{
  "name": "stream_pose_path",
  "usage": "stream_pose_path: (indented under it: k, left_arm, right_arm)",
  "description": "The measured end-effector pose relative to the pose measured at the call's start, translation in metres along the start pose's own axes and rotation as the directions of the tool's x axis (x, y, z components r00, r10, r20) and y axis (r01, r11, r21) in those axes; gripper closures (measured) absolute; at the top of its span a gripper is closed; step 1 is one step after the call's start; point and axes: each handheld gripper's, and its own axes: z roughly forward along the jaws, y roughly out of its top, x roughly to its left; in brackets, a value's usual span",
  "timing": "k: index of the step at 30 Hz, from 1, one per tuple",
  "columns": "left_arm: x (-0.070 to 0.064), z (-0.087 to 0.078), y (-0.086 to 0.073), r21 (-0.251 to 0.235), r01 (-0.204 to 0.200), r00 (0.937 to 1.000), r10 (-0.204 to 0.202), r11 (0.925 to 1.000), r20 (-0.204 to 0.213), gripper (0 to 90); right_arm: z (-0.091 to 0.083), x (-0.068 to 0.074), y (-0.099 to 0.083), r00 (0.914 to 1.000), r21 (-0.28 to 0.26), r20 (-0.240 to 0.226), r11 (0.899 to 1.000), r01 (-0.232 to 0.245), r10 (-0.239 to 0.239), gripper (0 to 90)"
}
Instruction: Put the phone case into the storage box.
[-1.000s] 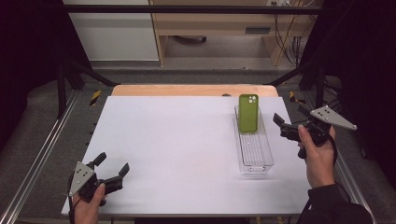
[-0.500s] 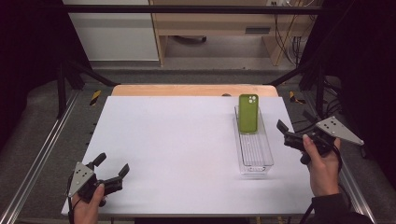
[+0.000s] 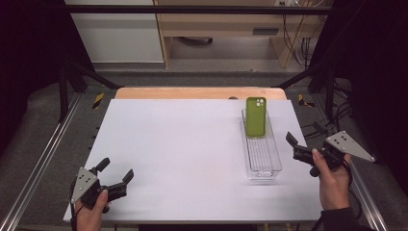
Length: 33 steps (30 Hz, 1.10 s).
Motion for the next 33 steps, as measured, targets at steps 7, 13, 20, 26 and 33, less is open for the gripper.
stream_pose_path:
  k: [7, 13, 20, 26, 33]
  left_arm:
    - [0.0, 0.0, 0.0, -0.001, -0.001, 1.0, 0.001, 1.0, -0.002, 3.0]
    - [0.0, -0.001, 0.0, -0.003, -0.005, 1.0, 0.005, 1.0, -0.001, 3.0]
    - [0.0, -0.001, 0.001, -0.005, -0.009, 1.0, 0.009, 0.9999, 0.001, 3.0]
    - [-0.001, -0.002, 0.001, -0.007, -0.013, 0.9999, 0.013, 0.9999, 0.002, 3.0]
    - [-0.002, -0.003, 0.001, -0.011, -0.021, 0.9998, 0.021, 0.9997, 0.005, 3.0]
  right_arm:
    - [-0.004, 0.004, -0.008, 0.9999, 0.004, -0.005, 1.0, 0.01, -0.01, 3.0]
    - [-0.007, 0.008, -0.015, 0.9999, 0.007, -0.011, 1.0, 0.01, -0.01, 3.0]
    - [-0.011, 0.012, -0.023, 0.9998, 0.011, -0.016, 1.0, 0.014, -0.014, 2.9]
    - [-0.013, 0.016, -0.028, 0.9994, 0.021, -0.026, 1.0, 0.022, -0.021, 2.8]
    - [-0.015, 0.021, -0.034, 0.999, 0.027, -0.036, 0.999, 0.027, -0.026, 2.8]
